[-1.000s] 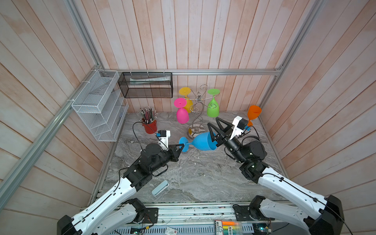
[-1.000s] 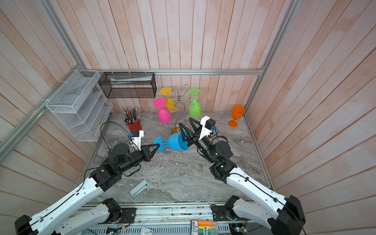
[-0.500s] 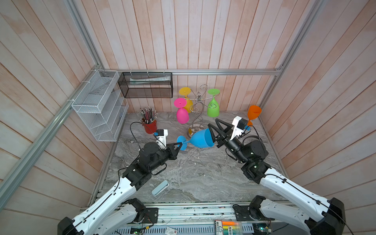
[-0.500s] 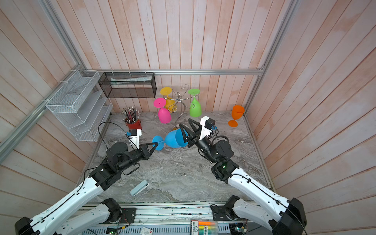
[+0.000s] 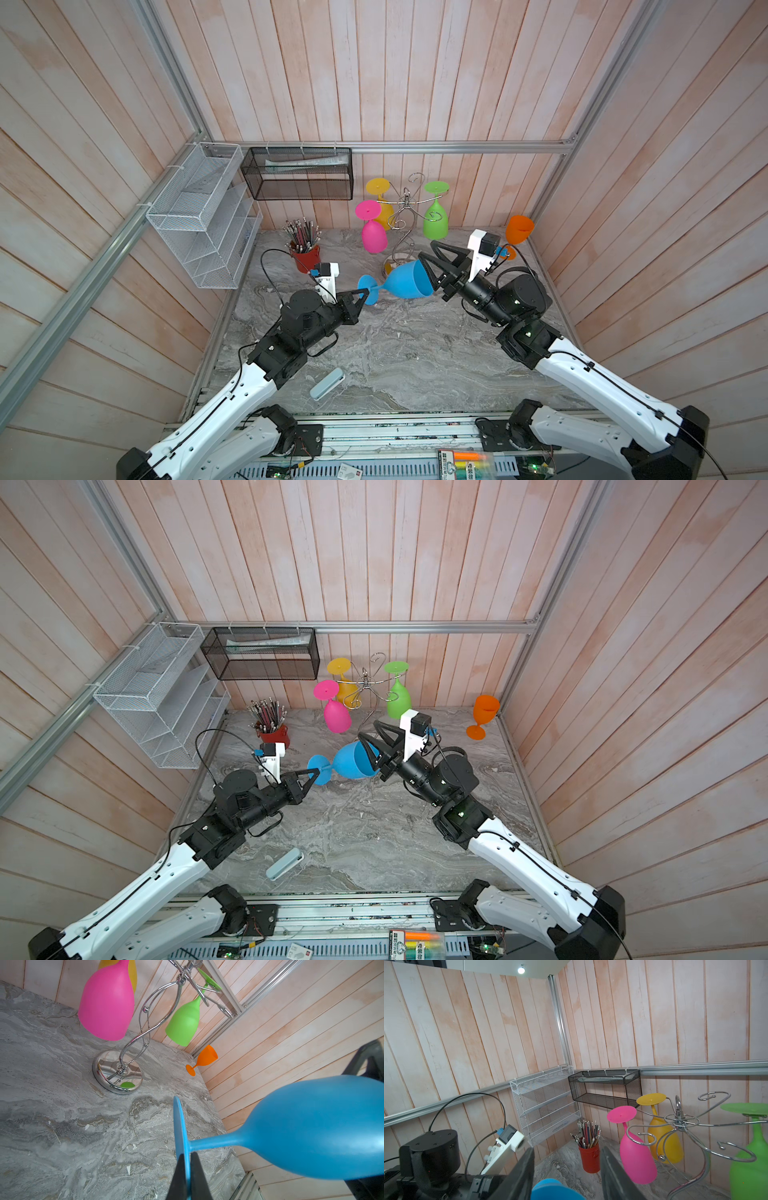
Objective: Take the wine glass off the wine glass rack
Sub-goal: 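Close the right gripper on the rim of the blue glass bowl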
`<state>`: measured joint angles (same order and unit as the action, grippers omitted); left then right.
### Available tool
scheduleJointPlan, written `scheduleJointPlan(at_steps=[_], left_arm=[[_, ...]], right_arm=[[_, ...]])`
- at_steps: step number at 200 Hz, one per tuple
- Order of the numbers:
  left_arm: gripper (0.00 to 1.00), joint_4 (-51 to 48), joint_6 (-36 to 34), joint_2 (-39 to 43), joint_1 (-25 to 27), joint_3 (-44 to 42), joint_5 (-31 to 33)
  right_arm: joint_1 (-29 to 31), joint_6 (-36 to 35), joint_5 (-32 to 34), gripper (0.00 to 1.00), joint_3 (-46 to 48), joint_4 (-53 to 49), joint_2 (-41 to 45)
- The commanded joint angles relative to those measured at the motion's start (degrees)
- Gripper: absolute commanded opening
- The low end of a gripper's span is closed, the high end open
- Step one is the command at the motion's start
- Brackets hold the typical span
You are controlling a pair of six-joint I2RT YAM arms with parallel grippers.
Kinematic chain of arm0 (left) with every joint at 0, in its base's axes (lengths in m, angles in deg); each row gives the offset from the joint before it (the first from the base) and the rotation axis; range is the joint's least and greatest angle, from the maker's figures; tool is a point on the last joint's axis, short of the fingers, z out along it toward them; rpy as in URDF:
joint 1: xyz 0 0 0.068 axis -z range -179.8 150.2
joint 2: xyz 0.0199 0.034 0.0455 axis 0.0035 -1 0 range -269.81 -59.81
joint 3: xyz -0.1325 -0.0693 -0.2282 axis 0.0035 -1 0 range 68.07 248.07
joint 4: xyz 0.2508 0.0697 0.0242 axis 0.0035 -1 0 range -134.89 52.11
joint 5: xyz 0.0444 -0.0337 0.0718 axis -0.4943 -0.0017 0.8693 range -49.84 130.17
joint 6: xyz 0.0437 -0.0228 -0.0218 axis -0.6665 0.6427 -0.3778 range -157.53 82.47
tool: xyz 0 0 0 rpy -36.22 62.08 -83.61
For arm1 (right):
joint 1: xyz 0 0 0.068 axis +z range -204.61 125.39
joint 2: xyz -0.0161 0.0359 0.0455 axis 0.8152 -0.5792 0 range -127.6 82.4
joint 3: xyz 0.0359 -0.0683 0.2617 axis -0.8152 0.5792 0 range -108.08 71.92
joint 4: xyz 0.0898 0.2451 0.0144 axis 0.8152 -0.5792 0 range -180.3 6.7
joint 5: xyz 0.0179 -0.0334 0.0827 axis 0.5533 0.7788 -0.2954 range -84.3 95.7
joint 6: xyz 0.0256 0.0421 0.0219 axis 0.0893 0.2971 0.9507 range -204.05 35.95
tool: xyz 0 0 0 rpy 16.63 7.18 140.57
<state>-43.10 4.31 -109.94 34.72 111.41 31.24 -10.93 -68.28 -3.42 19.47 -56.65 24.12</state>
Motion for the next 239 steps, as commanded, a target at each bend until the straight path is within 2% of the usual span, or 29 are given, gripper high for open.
scheduleJointPlan(at_steps=[1,103,239], left_arm=[[0.00,-0.6,0.8,1.1,-0.8,0.3,0.8],[0.00,0.4,4.4,-0.1,-5.9,-0.3,0.5],[0.00,2.0,6.5,0.9,-8.3,-2.1,0.3]], right_arm=[[-0.3,-1.3,-1.9,0.50,-1.9,-2.7,1.8],[-0.1,-2.6,-9.3,0.43,-5.0,-6.5,-0.9],[2.5,-6.4,-13.0,0.38,-11.0,-12.8,-8.8]])
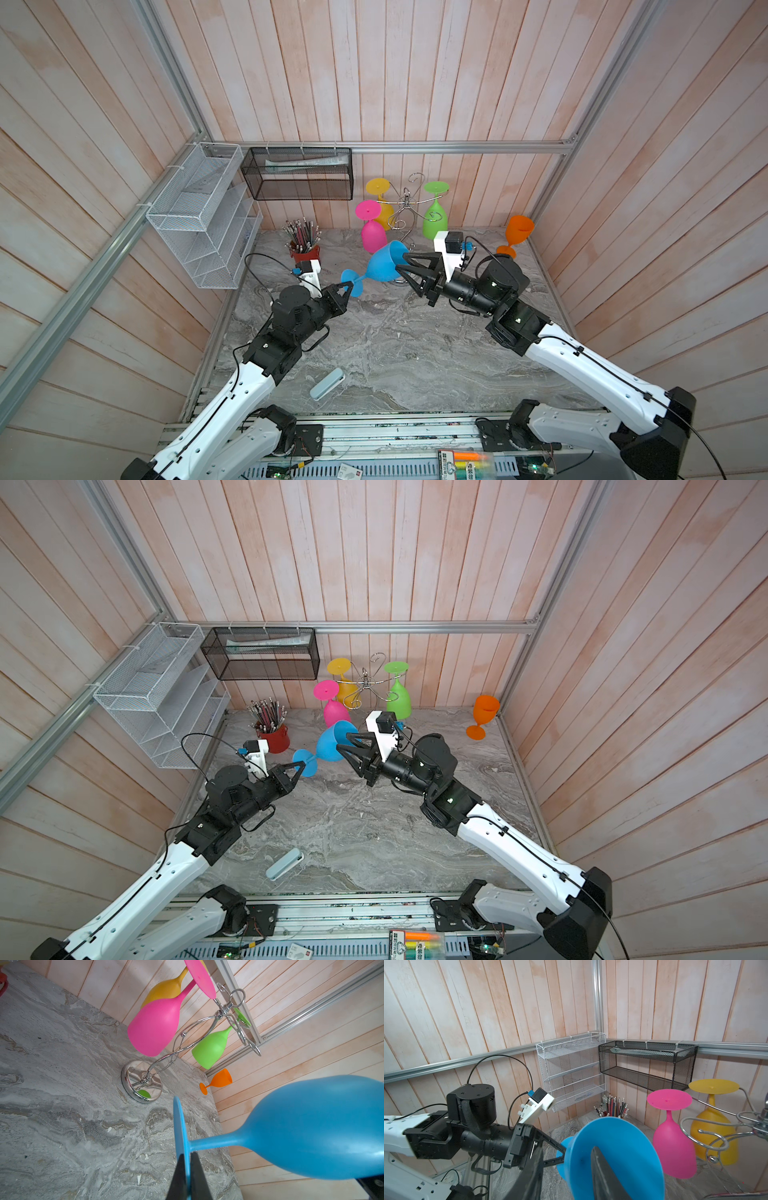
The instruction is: Take the wine glass off the wine glass rack
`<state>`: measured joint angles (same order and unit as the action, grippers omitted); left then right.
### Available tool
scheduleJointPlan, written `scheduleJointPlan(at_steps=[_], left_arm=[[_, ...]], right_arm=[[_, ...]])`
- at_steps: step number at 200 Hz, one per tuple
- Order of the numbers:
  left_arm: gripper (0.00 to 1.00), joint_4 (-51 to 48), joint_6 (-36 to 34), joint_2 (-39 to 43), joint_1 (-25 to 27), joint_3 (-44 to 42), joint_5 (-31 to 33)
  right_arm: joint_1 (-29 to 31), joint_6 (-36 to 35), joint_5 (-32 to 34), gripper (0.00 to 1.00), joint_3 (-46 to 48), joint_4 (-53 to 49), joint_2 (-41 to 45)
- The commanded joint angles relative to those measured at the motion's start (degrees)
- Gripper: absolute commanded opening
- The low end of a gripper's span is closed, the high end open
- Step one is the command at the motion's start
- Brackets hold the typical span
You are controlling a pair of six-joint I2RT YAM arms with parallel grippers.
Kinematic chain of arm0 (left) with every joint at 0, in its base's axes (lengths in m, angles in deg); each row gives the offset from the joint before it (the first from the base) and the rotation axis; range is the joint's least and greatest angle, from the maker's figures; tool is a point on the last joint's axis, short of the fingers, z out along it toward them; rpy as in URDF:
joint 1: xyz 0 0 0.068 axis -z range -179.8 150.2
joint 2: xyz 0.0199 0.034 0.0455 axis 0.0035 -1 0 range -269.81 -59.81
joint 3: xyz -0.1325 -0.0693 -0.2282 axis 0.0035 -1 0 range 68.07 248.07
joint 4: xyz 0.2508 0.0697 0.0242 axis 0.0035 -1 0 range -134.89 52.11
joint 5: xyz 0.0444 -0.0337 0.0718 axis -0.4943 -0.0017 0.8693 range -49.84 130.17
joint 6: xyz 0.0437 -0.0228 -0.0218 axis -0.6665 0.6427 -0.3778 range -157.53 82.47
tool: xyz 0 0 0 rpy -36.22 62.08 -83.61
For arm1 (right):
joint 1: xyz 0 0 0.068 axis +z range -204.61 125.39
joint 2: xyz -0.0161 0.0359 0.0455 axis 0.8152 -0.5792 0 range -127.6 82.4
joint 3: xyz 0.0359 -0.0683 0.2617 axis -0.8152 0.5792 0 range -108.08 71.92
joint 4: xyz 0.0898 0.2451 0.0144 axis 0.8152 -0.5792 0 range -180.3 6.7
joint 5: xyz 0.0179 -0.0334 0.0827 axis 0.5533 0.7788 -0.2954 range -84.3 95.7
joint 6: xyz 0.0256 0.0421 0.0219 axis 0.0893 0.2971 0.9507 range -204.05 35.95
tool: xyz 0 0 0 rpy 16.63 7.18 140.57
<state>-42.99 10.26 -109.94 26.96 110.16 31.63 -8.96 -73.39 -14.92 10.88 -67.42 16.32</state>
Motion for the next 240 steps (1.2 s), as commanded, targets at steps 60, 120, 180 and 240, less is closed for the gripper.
scheduleJointPlan(at_steps=[60,120,180,240], left_arm=[[0.00,2.6,1.0,0.6,-1.4,-0.5,-0.7],[0.00,3.1,1.1,0.5,-1.9,-0.6,-1.0],[0.00,3.1,1.0,0.4,-2.2,-0.7,-1.3],[0.16,2.9,0.7,0.7,-2.4,-1.0,-1.0]], right_arm=[[0.9,-2.1,-0.7,0.36,-4.3,-4.1,-3.6],[0.9,-2.3,-1.0,0.30,-5.3,-4.5,-5.3],[1.2,-2.8,-1.0,0.07,-6.4,-5.2,-6.7],[1.2,-3.2,-1.2,0.00,-5.9,-4.5,-6.6]])
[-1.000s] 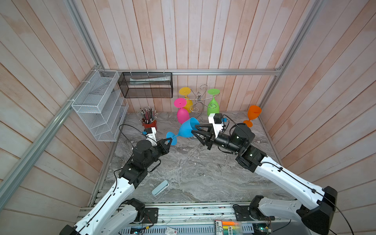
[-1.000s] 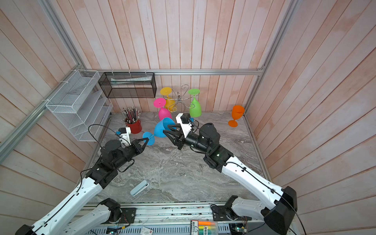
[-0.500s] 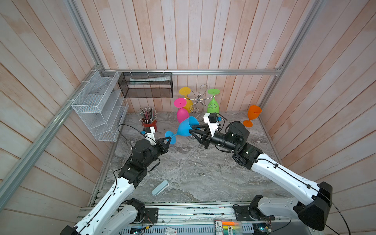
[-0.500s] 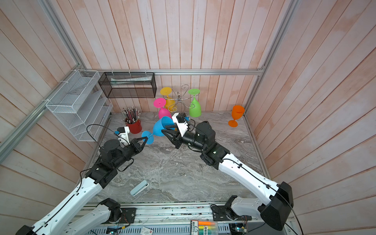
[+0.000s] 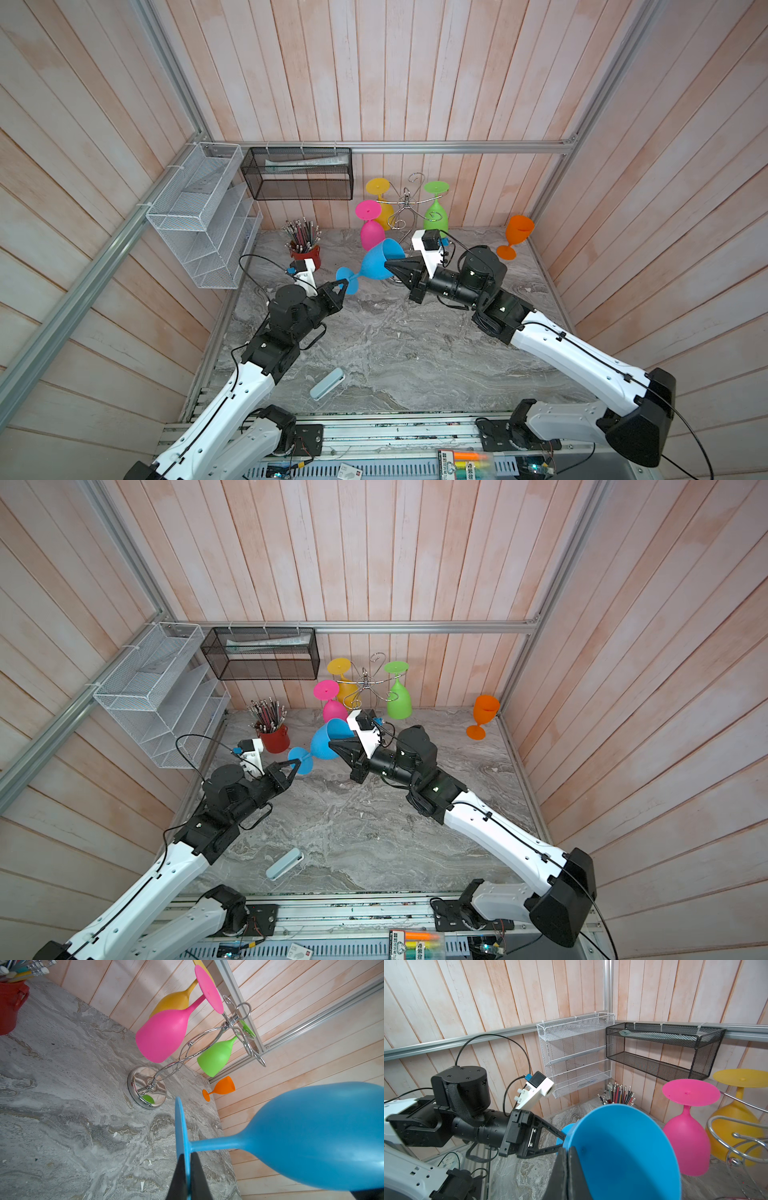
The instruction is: Take the wine glass off the wine glass rack
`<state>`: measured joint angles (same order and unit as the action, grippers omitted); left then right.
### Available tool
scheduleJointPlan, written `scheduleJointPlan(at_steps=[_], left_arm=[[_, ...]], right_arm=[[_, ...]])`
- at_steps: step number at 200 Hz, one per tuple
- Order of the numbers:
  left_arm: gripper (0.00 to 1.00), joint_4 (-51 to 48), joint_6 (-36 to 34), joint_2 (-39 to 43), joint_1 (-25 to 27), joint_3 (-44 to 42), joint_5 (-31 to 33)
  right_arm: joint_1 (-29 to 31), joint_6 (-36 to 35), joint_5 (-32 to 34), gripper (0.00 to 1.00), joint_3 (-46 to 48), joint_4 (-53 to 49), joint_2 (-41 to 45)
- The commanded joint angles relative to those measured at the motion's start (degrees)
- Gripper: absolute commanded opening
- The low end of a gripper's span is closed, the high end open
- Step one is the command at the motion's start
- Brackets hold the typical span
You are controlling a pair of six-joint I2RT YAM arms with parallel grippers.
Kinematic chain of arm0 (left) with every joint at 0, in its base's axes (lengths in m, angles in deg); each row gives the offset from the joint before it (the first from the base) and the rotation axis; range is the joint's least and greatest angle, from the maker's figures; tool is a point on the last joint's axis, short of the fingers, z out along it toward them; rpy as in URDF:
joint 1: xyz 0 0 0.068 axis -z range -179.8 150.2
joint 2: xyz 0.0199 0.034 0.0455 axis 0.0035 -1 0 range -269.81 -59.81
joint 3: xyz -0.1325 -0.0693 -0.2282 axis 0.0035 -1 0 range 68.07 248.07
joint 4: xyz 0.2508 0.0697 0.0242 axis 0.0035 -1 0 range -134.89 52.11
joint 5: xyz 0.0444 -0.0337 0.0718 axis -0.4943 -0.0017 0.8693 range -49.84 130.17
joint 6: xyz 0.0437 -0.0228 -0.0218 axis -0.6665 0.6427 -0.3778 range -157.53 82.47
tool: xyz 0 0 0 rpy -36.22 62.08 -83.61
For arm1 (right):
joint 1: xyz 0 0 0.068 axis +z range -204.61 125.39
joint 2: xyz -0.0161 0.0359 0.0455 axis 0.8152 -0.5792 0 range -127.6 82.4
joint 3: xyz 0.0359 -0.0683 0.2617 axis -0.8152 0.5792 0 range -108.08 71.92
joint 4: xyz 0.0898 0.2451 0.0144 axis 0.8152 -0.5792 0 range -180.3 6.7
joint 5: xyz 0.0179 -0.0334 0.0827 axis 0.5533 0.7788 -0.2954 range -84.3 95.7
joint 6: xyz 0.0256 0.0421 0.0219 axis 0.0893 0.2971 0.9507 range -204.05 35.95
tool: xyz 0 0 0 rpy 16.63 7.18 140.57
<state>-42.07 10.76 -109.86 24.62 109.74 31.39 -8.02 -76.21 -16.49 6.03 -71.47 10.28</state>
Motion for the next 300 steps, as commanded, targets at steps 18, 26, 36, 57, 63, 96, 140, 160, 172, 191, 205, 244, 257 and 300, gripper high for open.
scheduleJointPlan(at_steps=[18,26,36,57,63,96,140,160,172,191,205,244,257,300], left_arm=[[0.36,2.1,0.0,0.9,-0.1,-0.9,-0.6],[0.43,2.2,0.0,1.1,-0.2,-1.1,-0.6],[0.49,2.3,0.0,1.3,-0.2,-1.3,-0.6],[0.58,2.8,0.0,1.6,-0.2,-2.0,-1.0],[0.61,2.8,0.0,1.8,-0.2,-2.2,-1.0],[0.70,2.5,-0.5,2.8,-0.2,-2.5,-0.3],[0.78,1.7,-1.7,3.1,-0.2,-2.6,-0.2],[0.82,1.5,-2.2,3.1,-0.2,-2.7,-0.5],[0.84,1.5,-2.6,3.0,-0.2,-2.8,-1.0],[0.89,1.0,-3.1,3.0,-0.2,-2.7,-1.2],[0.92,0.5,-3.4,3.2,-0.2,-2.8,-1.1],[1.00,-0.8,-4.4,4.1,-0.2,-3.0,-0.1],[1.00,-1.0,-4.6,4.3,-0.2,-3.1,0.1],[1.00,-1.5,-4.8,4.6,-0.2,-3.0,0.4]], right_arm=[[0.3,-0.4,0.5,0.00,-1.0,-0.5,-0.5],[0.3,-0.4,0.5,0.00,-0.9,-0.4,-0.4],[0.3,-0.3,0.5,0.00,-0.8,-0.3,-0.4],[0.3,-0.2,0.4,0.00,-0.9,-0.3,-0.4],[0.3,-0.2,0.4,0.00,-0.9,-0.5,-0.4],[0.3,-0.3,0.5,0.00,-1.2,-0.7,-0.3],[0.4,-0.9,1.5,0.00,-1.6,-2.5,-0.2],[0.4,-1.7,2.0,0.00,-1.7,-3.8,0.2],[0.4,-2.3,2.3,0.00,-1.8,-4.7,0.4],[0.4,-3.5,3.2,0.00,-2.1,-6.6,0.6],[0.4,-4.9,5.4,0.00,-2.4,-9.0,1.0],[0.3,-9.4,13.2,0.00,-1.1,-15.5,5.3],[0.0,-10.3,14.2,0.00,-0.2,-17.0,7.3],[-3.8,-9.4,14.6,0.00,1.9,-19.3,11.2]])
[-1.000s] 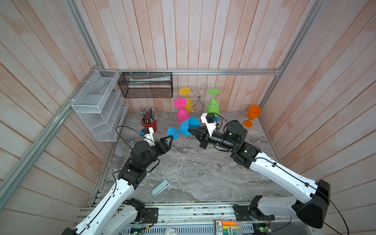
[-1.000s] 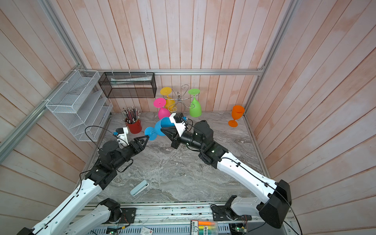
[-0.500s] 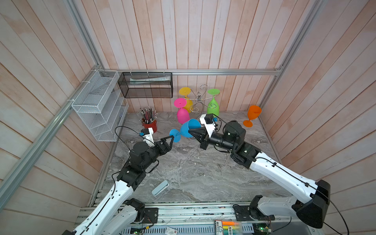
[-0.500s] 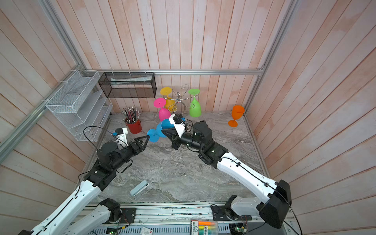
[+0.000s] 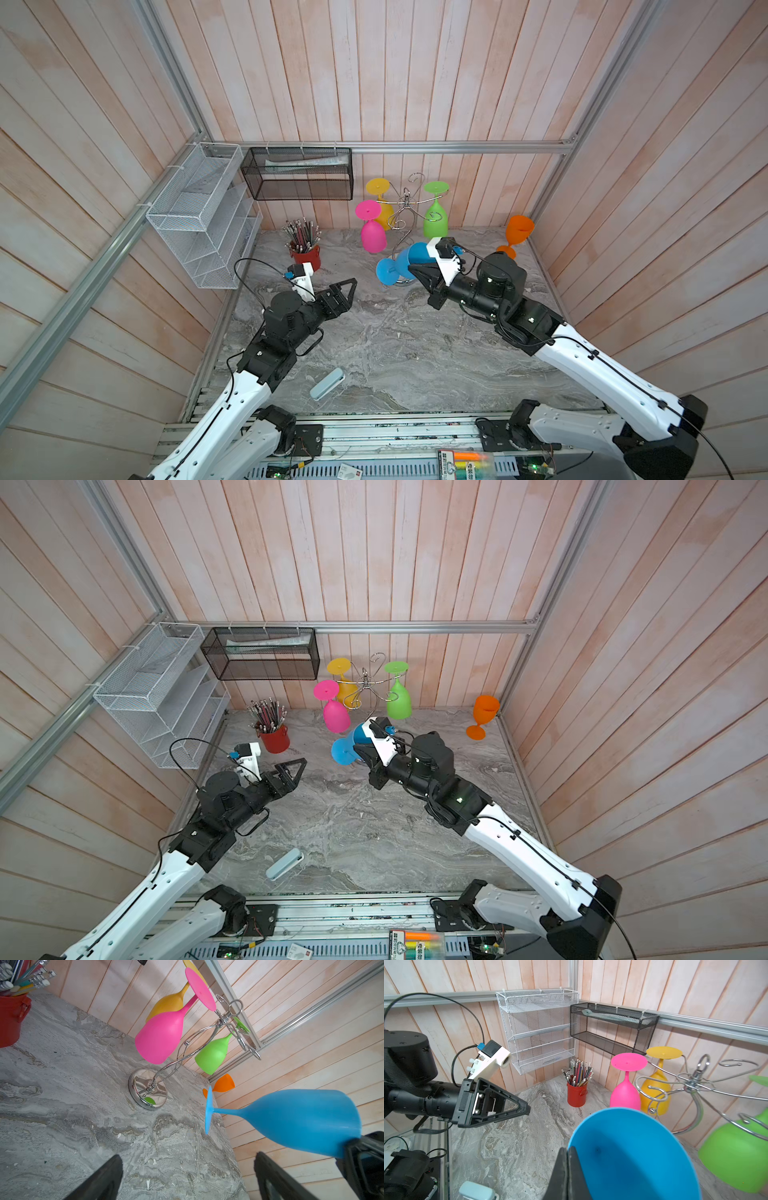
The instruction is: Take the wine glass off the wine glass rack
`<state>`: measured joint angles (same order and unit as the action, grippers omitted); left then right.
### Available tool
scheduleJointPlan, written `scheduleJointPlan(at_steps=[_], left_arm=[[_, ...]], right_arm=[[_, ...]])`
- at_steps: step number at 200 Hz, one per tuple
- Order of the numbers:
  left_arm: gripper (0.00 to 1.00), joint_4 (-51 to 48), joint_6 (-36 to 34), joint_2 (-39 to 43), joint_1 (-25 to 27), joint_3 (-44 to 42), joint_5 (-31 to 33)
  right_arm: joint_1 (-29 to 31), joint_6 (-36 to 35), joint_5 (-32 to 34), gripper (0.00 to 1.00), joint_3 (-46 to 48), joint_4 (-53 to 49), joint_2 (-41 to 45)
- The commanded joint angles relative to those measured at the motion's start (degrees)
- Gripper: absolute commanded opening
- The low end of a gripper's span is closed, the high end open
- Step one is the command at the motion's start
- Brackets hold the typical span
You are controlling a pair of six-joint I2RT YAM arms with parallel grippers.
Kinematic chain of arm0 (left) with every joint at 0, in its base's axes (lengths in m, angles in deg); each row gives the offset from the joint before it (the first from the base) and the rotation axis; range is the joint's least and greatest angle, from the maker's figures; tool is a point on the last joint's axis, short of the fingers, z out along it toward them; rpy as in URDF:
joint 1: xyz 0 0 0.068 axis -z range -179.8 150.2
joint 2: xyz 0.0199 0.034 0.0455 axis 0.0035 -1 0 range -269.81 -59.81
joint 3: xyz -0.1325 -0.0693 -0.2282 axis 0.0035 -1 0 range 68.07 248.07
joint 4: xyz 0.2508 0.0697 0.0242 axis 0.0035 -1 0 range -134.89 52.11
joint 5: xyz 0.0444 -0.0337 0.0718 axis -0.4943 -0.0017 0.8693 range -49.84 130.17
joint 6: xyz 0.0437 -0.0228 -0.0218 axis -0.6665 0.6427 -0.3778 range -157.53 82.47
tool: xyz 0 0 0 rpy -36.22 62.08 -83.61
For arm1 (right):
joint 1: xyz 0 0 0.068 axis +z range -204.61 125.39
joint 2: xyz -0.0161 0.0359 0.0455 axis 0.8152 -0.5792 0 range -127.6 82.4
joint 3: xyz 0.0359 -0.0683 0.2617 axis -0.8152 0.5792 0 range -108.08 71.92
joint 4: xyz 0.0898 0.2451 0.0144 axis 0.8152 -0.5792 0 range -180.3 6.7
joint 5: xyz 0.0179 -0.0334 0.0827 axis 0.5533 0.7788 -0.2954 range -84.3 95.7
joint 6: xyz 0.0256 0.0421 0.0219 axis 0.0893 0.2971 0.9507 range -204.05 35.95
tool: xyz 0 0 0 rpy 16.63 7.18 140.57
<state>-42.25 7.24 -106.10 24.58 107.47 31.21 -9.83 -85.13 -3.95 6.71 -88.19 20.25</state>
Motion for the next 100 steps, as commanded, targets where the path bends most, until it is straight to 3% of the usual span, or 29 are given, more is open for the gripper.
scheduleJointPlan(at_steps=[1,59,100], left_arm=[[1.00,-1.3,-1.3,0.8,-0.2,-0.7,0.6],[1.00,-2.3,-2.6,1.1,-0.2,-0.1,0.7],[1.00,-3.4,-4.8,0.6,-0.2,1.1,-0.7]], right_arm=[[-2.2,-0.5,2.1,0.00,1.2,-2.6,1.2],[-12.1,6.2,2.2,0.00,1.0,-4.5,1.4],[-14.6,6.9,4.6,0.00,0.1,-7.8,1.1]])
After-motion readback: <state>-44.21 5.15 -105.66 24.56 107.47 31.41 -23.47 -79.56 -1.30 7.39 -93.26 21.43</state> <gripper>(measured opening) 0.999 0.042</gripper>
